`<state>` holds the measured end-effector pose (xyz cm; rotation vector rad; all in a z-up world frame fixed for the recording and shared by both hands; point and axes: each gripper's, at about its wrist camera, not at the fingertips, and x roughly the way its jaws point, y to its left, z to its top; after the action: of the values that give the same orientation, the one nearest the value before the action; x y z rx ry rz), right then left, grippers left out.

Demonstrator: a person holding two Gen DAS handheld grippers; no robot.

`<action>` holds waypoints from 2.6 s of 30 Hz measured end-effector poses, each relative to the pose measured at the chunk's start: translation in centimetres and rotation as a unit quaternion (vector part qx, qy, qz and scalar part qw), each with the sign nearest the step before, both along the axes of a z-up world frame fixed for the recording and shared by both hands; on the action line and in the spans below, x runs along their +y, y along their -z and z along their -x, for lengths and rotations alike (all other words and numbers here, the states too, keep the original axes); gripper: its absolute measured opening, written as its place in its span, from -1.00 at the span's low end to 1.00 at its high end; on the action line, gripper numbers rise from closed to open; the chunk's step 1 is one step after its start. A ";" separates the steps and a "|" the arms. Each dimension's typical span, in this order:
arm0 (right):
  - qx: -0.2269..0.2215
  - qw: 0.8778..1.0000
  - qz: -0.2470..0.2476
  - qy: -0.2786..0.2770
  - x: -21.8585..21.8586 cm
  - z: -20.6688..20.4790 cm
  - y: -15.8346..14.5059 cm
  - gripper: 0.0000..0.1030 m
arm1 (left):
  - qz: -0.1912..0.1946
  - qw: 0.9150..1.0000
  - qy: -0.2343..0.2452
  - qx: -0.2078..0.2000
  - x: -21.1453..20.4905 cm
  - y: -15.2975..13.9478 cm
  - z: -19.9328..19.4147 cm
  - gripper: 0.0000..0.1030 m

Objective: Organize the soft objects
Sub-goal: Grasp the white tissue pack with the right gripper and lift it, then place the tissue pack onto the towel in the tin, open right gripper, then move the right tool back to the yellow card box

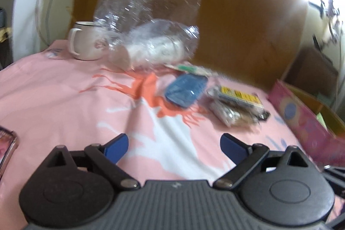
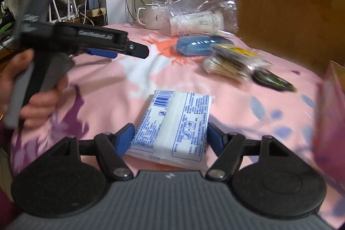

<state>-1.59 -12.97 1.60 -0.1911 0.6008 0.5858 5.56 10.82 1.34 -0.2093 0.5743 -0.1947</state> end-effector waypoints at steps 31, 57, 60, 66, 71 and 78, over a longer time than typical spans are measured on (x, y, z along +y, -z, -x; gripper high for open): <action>-0.021 0.998 -0.035 0.046 -6.3 4.1 0.8 0.47 | 0.030 0.973 0.190 0.129 -14.2 0.6 5.0 0.26; -0.173 0.937 -0.030 0.303 -21.6 -4.0 -3.0 0.52 | -0.046 0.952 0.303 0.006 -35.6 -6.1 -6.0 0.60; -0.146 0.932 -0.035 0.329 -23.0 -5.2 -1.7 0.51 | -0.064 0.960 0.271 0.014 -37.7 -4.7 -7.7 0.60; -0.146 0.926 -0.055 0.344 -24.2 -4.6 -1.9 0.52 | -0.063 0.963 0.261 0.019 -38.0 -2.9 -7.8 0.62; -0.159 0.920 -0.067 0.353 -24.3 -3.7 -1.8 0.52 | -0.058 0.965 0.256 -0.001 -36.9 -3.6 -6.6 0.62; -0.194 0.898 -0.095 0.383 -25.0 -3.0 -1.8 0.51 | -0.035 0.973 0.220 -0.059 -30.9 -6.4 -3.7 0.75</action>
<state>1.38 -37.94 3.37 0.1197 0.1876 -0.1664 9.31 -20.11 7.70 0.0023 0.5024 -0.6118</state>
